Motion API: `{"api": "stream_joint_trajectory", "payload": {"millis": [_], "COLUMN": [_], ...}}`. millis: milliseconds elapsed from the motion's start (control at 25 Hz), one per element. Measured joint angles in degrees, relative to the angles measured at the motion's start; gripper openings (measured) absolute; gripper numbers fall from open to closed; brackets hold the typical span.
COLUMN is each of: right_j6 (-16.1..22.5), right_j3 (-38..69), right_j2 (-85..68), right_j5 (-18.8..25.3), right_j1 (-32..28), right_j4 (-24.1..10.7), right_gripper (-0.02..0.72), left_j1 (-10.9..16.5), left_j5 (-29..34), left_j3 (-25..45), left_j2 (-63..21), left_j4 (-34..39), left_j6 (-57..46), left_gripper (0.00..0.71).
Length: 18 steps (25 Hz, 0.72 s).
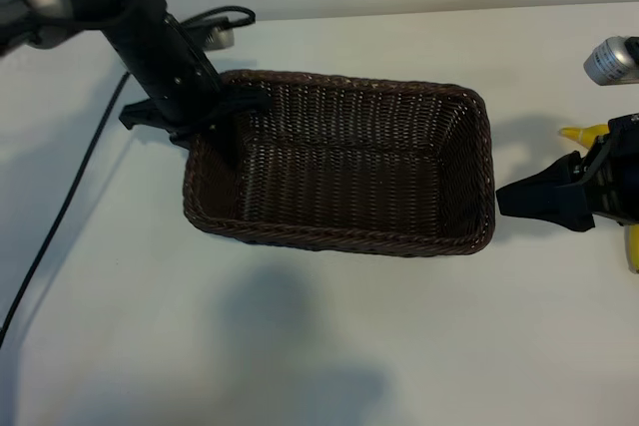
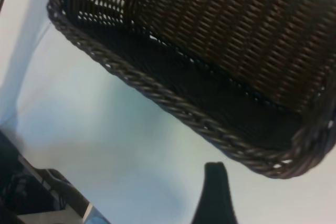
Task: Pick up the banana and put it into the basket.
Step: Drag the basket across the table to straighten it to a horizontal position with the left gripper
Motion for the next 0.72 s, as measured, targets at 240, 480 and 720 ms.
{"api": "stream_joint_trajectory", "payload": {"millis": [240, 480, 720], "right_j6": [0.00, 0.00, 0.00], "right_j3": [0.00, 0.00, 0.00], "right_j2": [0.00, 0.00, 0.00], "right_j5": [0.00, 0.00, 0.00], "right_j1": [0.00, 0.00, 0.00], "right_j4": [0.00, 0.00, 0.00], "right_gripper": [0.563, 0.563, 0.563], "left_j1": [0.00, 0.00, 0.00], "left_j5": [-0.61, -1.21, -0.41], "left_j3": [0.00, 0.00, -0.01], "left_j2": [1.56, 2.12, 2.23], "left_j4": [-0.56, -1.23, -1.46], "left_j6": [-0.99, -1.34, -1.35], "left_gripper": [0.160, 0.160, 0.165]}}
